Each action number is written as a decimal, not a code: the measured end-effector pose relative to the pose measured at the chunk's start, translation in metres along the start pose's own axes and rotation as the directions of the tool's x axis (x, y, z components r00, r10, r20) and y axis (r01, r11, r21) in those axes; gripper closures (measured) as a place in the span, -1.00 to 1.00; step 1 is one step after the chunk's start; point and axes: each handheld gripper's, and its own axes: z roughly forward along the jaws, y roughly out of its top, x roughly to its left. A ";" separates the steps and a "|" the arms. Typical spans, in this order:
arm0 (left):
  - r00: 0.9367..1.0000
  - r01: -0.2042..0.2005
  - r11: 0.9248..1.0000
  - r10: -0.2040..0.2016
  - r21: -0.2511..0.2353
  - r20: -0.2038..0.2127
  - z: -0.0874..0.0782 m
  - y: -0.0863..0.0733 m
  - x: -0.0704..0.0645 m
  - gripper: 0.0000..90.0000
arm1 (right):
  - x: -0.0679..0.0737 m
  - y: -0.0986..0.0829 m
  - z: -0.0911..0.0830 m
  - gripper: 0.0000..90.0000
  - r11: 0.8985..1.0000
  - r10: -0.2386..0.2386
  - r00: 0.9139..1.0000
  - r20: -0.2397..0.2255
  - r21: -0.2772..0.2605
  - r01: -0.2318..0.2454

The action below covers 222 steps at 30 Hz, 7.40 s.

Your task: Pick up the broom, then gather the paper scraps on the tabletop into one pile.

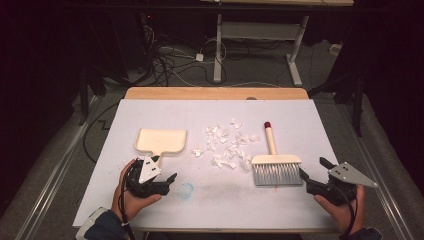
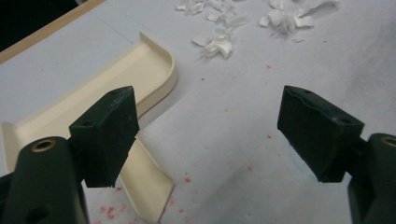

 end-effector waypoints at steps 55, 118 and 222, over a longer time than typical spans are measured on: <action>0.999 0.008 0.999 -0.011 0.051 0.046 -0.002 -0.007 -0.006 -0.55 | 0.021 0.076 0.189 0.42 0.780 0.151 0.988 0.031 0.610 -0.138; 0.866 0.091 0.981 0.007 -0.171 0.500 0.075 0.145 -0.135 0.33 | 0.093 0.111 0.006 0.58 0.982 0.030 0.984 -0.175 -0.178 -0.062; 0.997 0.083 0.996 -0.083 0.007 0.006 -0.037 -0.034 0.002 -0.60 | 0.048 0.102 0.061 0.50 0.983 -0.169 0.874 -0.456 -0.012 0.183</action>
